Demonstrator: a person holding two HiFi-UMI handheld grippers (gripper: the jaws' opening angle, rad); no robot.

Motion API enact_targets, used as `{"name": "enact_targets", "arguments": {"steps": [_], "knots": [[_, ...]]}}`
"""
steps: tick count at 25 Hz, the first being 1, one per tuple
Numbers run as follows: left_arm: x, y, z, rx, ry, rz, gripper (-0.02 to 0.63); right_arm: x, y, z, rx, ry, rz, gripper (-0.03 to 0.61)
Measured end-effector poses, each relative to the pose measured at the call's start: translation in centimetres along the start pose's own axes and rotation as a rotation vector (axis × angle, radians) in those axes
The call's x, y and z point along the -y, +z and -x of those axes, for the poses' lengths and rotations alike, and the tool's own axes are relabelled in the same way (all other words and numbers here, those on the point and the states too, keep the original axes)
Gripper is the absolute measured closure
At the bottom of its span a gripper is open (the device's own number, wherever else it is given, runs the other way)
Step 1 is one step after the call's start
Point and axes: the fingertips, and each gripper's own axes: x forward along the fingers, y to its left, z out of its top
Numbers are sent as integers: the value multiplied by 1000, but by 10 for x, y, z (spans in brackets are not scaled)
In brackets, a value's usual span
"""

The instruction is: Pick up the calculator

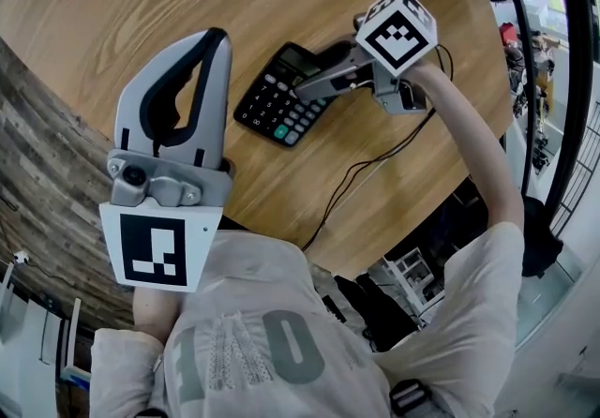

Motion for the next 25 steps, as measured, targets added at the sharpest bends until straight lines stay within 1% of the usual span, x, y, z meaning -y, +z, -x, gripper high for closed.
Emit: {"name": "enact_targets", "arguments": {"steps": [2,3,4,7,13,16,19,23,25], "knots": [[-2,0,1,2,4,3,604,8,-3,0,-45,-70,29,425],[-3,0,1,3,7,4,604,12,-5,0,-70,-100,42,448],[-4,0,2,4,10,5,604,14,-6,0,-90,-118,51,449],[-8,-1,4,6,20,7,604,14,-5,-1,-116,-131,59,453],[-14,-1,8,11,39,10,604,15,-6,-1,-148,-158,41,460],[-14,1,10,15,41,5,604,14,-6,0,-137,-188,44,463],[-14,4,11,18,47,-3,604,12,-6,2,-110,-216,14,465],[-16,9,16,21,63,-7,604,6,-3,7,-31,-263,-13,469],[-19,13,19,27,71,-7,604,2,3,12,33,-290,-23,471]]}}
